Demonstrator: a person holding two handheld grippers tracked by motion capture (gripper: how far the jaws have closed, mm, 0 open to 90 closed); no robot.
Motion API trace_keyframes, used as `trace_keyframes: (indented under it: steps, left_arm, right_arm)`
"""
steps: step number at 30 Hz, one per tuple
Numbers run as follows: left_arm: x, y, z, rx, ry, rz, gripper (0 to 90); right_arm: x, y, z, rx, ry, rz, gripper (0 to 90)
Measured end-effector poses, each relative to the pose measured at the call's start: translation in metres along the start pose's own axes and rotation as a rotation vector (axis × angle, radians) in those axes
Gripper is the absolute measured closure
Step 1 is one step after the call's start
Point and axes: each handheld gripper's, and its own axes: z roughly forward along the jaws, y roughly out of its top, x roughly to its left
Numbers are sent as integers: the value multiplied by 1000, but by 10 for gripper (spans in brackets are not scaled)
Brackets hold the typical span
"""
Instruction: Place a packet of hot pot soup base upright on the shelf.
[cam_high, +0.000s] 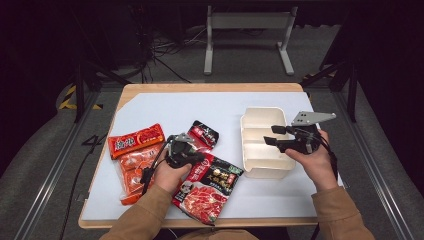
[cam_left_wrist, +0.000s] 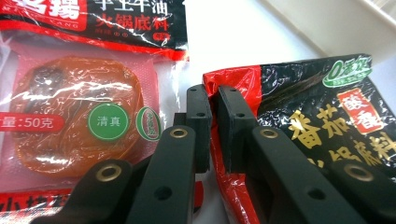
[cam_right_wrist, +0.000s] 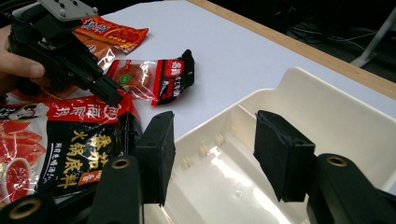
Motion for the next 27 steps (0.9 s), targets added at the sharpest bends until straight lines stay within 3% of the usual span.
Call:
trace_keyframes:
  steps: [7,12,20,27]
  left_arm:
    - [-7,3,-21,-54,-14,-6,852]
    - [-16,7,-36,-100,-32,21,860]
    - [-48,13,-74,-178,-65,138,871]
    - [-73,16,-93,-231,-87,202,876]
  right_arm:
    - [0,0,-2,-9,-3,3,481]
    - [1,1,-3,-14,-2,0,485]
    - [6,5,-7,-38,-3,-14,519]
    - [9,8,-13,-63,1,-23,551]
